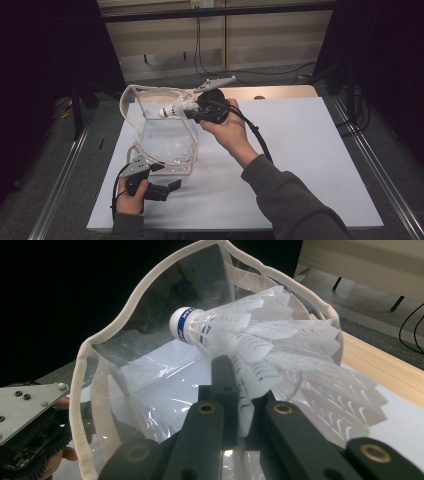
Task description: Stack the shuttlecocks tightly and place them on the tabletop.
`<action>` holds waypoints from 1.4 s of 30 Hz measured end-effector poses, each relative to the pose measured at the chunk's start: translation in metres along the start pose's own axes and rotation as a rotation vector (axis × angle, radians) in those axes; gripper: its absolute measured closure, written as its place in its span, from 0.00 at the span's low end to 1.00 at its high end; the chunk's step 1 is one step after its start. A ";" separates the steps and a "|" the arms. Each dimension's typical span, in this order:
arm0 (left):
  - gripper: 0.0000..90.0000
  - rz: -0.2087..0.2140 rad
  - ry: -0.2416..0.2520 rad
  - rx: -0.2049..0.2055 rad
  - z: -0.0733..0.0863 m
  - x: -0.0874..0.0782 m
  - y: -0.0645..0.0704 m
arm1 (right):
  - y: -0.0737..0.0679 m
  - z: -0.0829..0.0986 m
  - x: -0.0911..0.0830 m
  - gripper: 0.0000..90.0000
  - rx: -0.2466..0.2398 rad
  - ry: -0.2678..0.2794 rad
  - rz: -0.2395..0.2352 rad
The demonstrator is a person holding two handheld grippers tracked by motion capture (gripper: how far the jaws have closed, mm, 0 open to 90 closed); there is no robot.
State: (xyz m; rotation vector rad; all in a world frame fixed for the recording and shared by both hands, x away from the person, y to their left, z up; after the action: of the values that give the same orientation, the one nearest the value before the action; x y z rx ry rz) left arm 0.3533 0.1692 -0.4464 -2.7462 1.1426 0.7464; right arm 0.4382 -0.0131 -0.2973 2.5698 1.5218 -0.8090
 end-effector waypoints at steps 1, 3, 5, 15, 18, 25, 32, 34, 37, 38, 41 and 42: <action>0.04 0.000 0.001 0.000 0.000 0.000 0.000 | 0.000 0.000 0.001 0.99 -0.004 0.001 -0.001; 0.04 -0.001 0.002 -0.002 0.000 0.000 0.000 | 0.000 -0.001 0.003 0.99 -0.001 -0.005 0.000; 0.04 0.000 0.005 0.000 -0.001 0.000 0.000 | 0.000 -0.001 0.006 0.99 -0.005 -0.008 0.002; 0.04 0.002 0.004 0.000 0.000 0.000 -0.001 | 0.000 -0.005 0.014 0.99 -0.004 -0.008 0.009; 0.04 0.002 0.001 0.001 0.000 0.000 -0.001 | 0.000 -0.007 0.016 0.99 -0.003 -0.001 0.011; 0.04 0.003 0.001 0.005 0.000 0.000 0.000 | -0.001 -0.009 0.021 0.99 0.000 -0.007 0.014; 0.04 0.007 0.001 0.001 0.000 0.001 0.000 | -0.004 -0.012 0.027 0.99 -0.011 -0.011 0.014; 0.04 0.007 -0.001 0.003 0.000 0.001 0.000 | -0.005 -0.012 0.029 0.99 -0.008 -0.013 0.013; 0.04 0.008 0.000 0.002 0.000 0.001 0.000 | -0.006 -0.013 0.032 0.99 -0.005 -0.014 0.012; 0.04 0.008 0.001 0.001 0.000 0.001 0.000 | -0.007 -0.013 0.033 0.99 -0.007 -0.013 0.013; 0.04 0.007 0.003 0.000 -0.001 0.001 0.000 | -0.008 -0.014 0.035 0.99 -0.005 -0.012 0.015; 0.04 0.005 0.007 -0.003 -0.001 0.001 0.000 | -0.008 -0.015 0.036 0.99 -0.006 -0.013 0.014</action>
State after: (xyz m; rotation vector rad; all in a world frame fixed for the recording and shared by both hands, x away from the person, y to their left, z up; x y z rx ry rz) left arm 0.3540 0.1683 -0.4461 -2.7511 1.1511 0.7404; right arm 0.4514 0.0241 -0.2991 2.5621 1.4990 -0.8167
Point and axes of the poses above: each handheld gripper's, and its own axes: x roughly forward along the jaws, z roughly out of its underside, y roughly to its right, the point moved 5 cm from there along x, roughly forward along the jaws, and after that the axes turned 12 degrees about -z, right-handed, at the moved point
